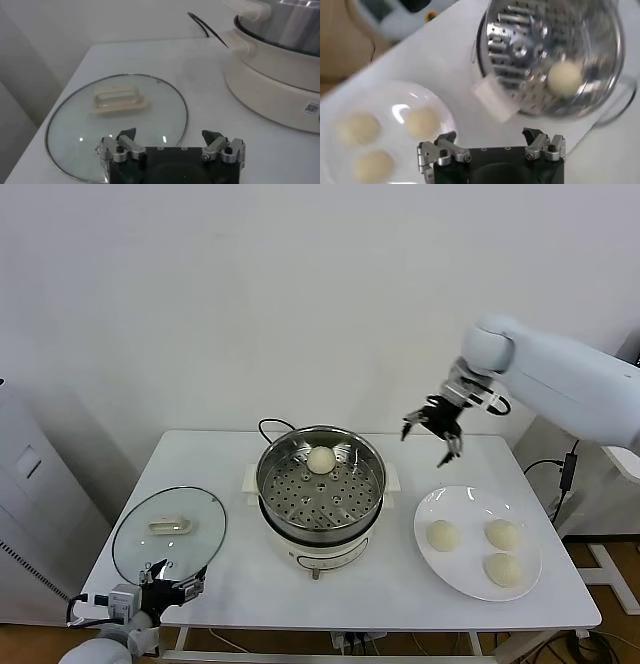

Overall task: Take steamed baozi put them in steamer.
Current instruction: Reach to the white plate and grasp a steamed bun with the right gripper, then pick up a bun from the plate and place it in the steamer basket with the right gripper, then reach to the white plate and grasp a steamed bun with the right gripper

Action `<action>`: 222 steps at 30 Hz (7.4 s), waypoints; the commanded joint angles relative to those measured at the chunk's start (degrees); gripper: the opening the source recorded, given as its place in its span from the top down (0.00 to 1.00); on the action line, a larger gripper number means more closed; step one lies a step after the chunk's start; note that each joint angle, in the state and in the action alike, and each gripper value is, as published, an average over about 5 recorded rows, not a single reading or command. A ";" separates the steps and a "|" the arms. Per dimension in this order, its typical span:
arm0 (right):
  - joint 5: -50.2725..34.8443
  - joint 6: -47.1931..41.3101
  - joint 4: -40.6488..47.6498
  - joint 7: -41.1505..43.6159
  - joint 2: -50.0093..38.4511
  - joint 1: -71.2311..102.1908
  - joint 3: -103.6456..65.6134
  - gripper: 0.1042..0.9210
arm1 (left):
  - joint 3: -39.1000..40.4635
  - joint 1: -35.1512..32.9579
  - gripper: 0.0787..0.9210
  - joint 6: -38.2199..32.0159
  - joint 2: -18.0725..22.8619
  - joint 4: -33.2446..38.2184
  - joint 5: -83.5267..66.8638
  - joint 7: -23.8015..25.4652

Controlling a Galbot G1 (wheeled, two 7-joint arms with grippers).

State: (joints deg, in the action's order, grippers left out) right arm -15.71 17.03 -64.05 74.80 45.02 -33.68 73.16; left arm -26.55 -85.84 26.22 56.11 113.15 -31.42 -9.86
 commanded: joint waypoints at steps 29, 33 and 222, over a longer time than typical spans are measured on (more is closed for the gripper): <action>6.75 -17.37 7.01 -7.83 -0.39 26.53 -13.42 0.12 | 0.55 0.94 0.12 1.24 1.62 0.28 1.37 -0.60; 7.34 -17.38 7.73 -8.21 0.82 27.08 -13.54 0.12 | 0.63 0.97 0.12 1.16 1.45 0.11 1.23 -0.54; 20.18 -16.48 -3.56 -3.03 -14.26 36.98 -24.82 0.16 | 1.45 1.35 0.12 2.30 1.26 1.11 2.06 -1.76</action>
State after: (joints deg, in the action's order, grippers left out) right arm 2.73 0.23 -67.73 72.00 30.44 -0.39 51.70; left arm -25.10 -84.45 28.52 57.40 114.32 -29.46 -11.64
